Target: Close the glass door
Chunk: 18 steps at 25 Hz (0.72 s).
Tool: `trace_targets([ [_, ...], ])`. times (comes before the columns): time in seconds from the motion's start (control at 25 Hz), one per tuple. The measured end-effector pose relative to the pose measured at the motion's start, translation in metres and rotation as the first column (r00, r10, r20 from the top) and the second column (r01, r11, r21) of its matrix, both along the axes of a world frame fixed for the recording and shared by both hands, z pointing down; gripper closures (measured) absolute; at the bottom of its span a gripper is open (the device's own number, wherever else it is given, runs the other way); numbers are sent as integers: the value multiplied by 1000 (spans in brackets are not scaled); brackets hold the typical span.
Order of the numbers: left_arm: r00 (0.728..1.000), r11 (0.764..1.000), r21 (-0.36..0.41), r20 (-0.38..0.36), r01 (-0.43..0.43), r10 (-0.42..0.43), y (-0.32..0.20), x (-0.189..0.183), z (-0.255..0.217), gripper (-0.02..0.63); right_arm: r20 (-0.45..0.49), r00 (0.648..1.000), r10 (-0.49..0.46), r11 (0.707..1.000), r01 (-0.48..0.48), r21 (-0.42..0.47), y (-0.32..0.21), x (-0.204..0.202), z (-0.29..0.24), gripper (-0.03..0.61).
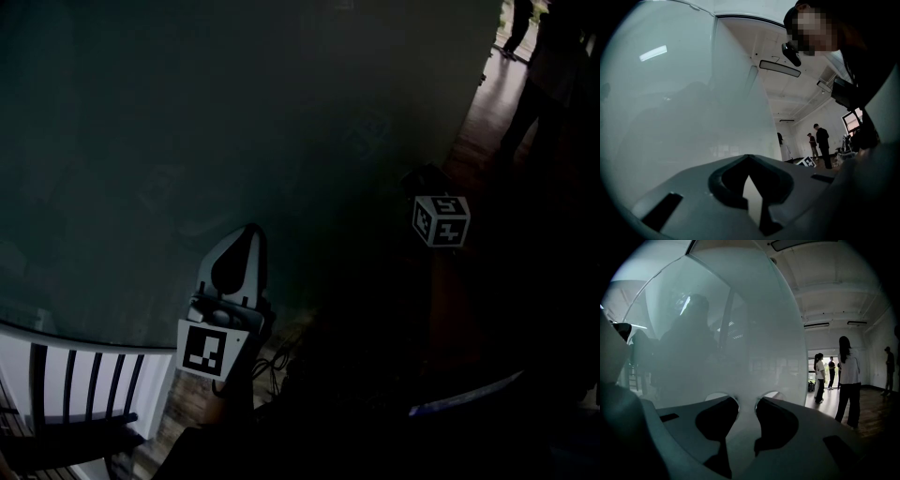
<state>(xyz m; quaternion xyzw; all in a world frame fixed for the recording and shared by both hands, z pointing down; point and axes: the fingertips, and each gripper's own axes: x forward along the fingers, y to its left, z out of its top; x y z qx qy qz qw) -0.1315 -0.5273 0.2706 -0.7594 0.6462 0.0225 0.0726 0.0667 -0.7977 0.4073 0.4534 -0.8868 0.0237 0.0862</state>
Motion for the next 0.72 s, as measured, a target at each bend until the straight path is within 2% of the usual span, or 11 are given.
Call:
trace_targets([
  [0.28,1000,1000,26,-3,-1,1,24,6,-3,612,-1,999,38,999,-38,-4,25,15,-2,454],
  [0.72,995,995,35,-10,-94,94,93,17,-6,612,-10,990,139,990,-139,-4,95,55,-6,454],
])
